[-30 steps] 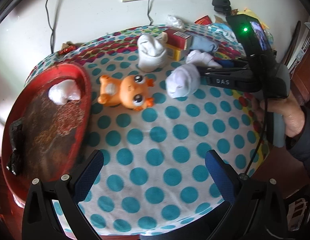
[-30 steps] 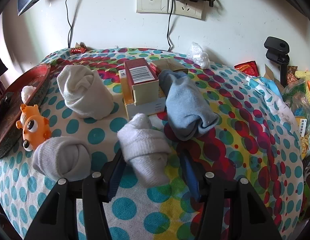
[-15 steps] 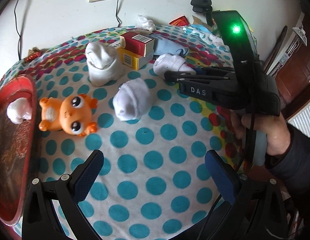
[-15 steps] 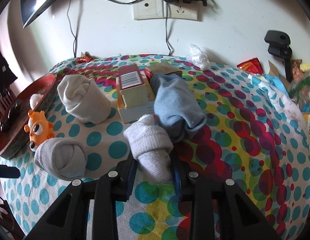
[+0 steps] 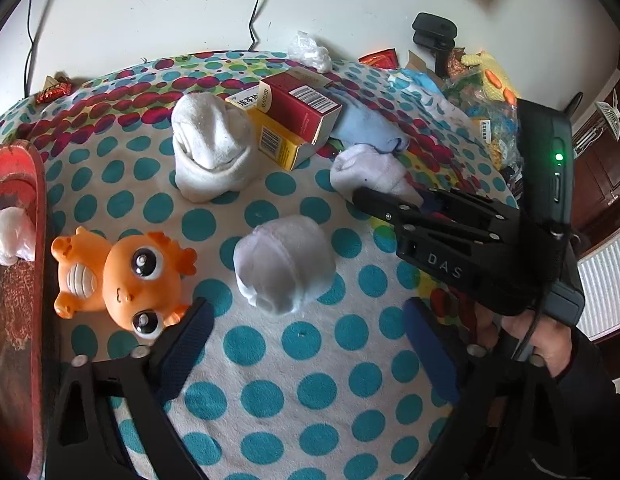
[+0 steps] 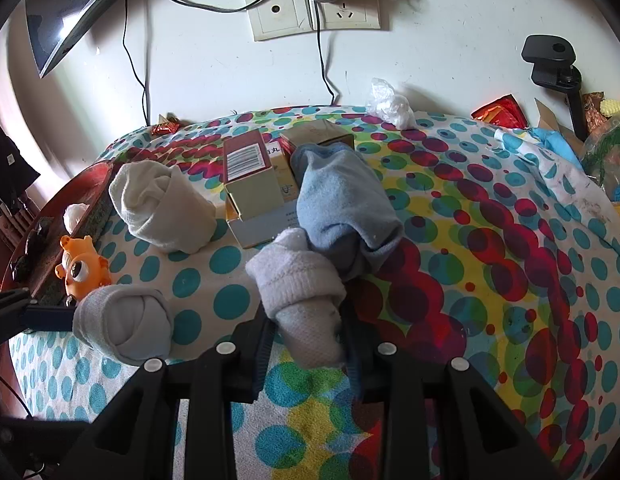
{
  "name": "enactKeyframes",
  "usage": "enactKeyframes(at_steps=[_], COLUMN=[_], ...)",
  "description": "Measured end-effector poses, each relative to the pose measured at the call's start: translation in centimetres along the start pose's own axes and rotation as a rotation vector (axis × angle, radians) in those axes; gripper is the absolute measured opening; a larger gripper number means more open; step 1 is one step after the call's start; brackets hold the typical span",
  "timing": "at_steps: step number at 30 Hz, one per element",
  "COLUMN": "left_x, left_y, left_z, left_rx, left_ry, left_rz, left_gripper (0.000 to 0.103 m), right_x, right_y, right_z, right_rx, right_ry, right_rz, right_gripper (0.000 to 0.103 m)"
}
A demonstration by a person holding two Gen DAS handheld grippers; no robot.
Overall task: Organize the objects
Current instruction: 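Move the left gripper back to the rolled grey-white sock, then grasp the rolled grey-white sock with the left gripper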
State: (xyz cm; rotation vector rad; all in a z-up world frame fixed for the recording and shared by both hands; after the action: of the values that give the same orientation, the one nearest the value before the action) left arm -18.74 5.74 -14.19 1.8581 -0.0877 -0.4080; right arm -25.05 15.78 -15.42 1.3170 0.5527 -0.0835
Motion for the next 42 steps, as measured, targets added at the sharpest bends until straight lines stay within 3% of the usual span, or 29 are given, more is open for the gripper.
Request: enactKeyframes(at_steps=[2, 6, 13, 19, 27, 42], left_x=[-0.3, -0.5, -0.9, -1.5, -1.1, 0.8], left_y=[-0.4, -1.5, -1.5, -1.7, -1.2, -0.3], left_z=[0.1, 0.2, 0.4, 1.2, 1.2, 0.3], left_rx=[-0.014, -0.035, -0.065, -0.106, -0.086, -0.161], left_ry=[-0.008, -0.015, -0.015, 0.008, 0.013, 0.002], left_rz=[0.012, 0.039, 0.021, 0.021, 0.016, 0.008], left_gripper=[0.072, 0.067, 0.062, 0.042, 0.039, 0.038], right_x=[0.0, 0.0, 0.0, 0.1, 0.1, 0.0], right_y=[0.0, 0.0, -0.1, -0.2, -0.2, -0.1], right_z=[0.0, 0.0, 0.0, 0.0, 0.0, -0.1], right_rx=[0.002, 0.001, 0.002, 0.002, 0.001, 0.003], right_ry=[0.0, 0.0, 0.0, 0.0, -0.001, -0.001], right_rz=[0.0, 0.0, 0.0, -0.001, 0.0, 0.001], right_gripper=[0.031, 0.031, 0.031, 0.031, 0.031, 0.031])
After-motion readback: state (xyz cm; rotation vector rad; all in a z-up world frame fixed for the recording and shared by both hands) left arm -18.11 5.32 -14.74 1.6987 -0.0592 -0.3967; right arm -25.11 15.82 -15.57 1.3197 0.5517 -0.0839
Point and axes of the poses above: each gripper's, at about its wrist camera, not at the fingertips, and y roughly against the way its jaws point, z to its left, x to its underside, the point moved 7 cm from there along -y, roughly the way its jaws point, and after that the axes turned 14 degrees about z, right-handed, at the moved point
